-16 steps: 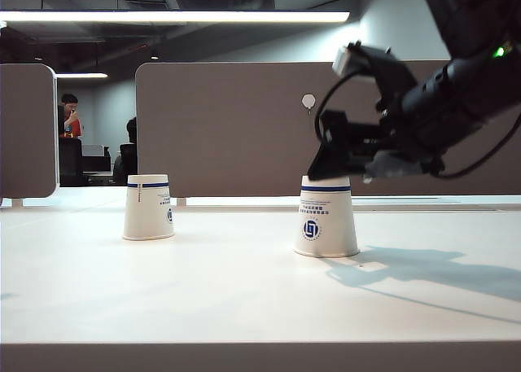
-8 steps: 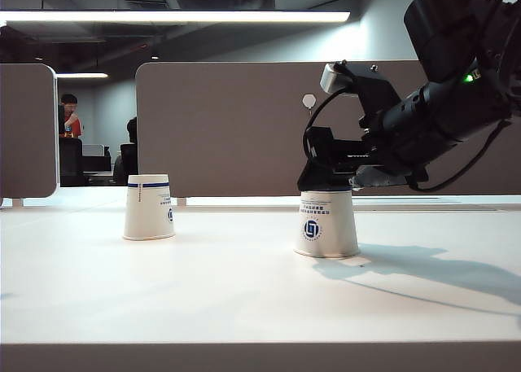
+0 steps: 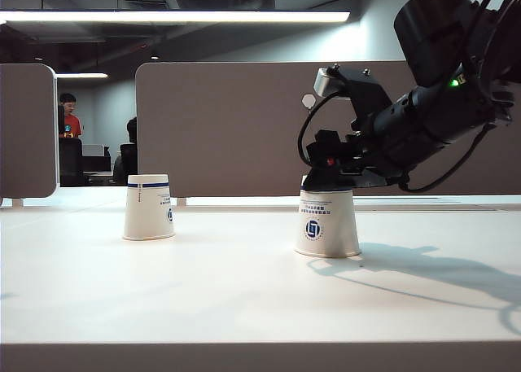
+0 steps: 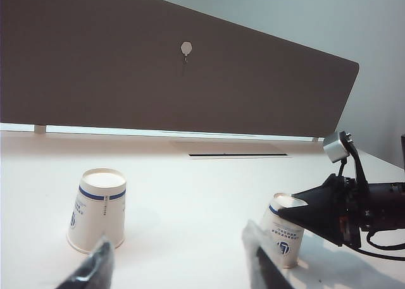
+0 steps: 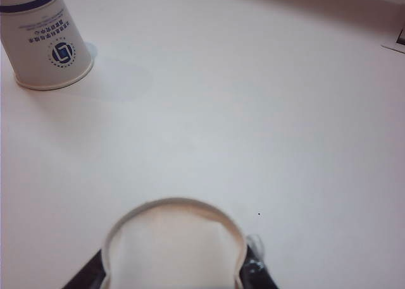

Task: Carefully pick up the cup on the right and stack it on top of the cup on the left.

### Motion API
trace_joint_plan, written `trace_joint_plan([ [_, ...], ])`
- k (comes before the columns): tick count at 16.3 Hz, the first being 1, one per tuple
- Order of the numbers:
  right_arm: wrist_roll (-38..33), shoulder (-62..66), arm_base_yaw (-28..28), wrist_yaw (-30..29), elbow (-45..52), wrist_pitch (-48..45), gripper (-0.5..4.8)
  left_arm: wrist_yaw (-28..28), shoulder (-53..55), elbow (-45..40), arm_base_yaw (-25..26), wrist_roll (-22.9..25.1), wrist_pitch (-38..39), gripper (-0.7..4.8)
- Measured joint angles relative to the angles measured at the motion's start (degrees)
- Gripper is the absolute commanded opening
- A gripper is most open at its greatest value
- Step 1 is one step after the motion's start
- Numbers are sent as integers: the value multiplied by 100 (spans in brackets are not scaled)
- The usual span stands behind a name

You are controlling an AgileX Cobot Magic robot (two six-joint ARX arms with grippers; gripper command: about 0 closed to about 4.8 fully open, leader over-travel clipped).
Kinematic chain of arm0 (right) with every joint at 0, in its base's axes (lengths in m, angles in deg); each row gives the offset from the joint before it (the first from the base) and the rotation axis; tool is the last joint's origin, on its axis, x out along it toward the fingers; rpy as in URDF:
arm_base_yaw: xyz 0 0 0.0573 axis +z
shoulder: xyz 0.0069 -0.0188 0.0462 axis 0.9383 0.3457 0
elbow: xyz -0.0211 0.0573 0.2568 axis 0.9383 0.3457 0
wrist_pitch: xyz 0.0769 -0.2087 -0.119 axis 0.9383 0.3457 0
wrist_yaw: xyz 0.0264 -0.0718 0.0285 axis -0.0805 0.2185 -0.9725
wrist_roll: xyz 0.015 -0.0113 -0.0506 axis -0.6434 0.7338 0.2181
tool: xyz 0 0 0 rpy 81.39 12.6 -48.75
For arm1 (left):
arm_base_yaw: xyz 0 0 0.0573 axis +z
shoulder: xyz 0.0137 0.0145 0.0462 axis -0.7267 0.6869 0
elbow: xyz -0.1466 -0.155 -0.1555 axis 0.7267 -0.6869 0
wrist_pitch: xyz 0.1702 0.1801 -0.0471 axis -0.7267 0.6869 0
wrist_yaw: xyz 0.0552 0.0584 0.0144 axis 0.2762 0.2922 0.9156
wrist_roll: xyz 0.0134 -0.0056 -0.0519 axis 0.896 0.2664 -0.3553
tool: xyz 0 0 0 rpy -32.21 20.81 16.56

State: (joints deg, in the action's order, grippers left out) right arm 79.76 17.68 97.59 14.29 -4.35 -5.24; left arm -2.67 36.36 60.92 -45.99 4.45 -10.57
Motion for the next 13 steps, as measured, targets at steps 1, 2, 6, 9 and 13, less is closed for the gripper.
trace_joint_plan([
  [1, 0, 0, 0, 0, 0, 0, 198, 2, 0, 0, 0, 0, 0, 278],
  [2, 0, 0, 0, 0, 0, 0, 198, 0, 0, 0, 0, 0, 0, 278],
  [6, 15, 0, 0, -264, -168, -295, 198, 2, 0, 0, 0, 0, 0, 278],
  [9, 162, 9, 258, -520, -1036, -289, 198, 0, 0, 0, 0, 0, 0, 278],
  [13, 317, 457, 472, -540, -2059, -52, 198, 2, 0, 0, 0, 0, 0, 278],
])
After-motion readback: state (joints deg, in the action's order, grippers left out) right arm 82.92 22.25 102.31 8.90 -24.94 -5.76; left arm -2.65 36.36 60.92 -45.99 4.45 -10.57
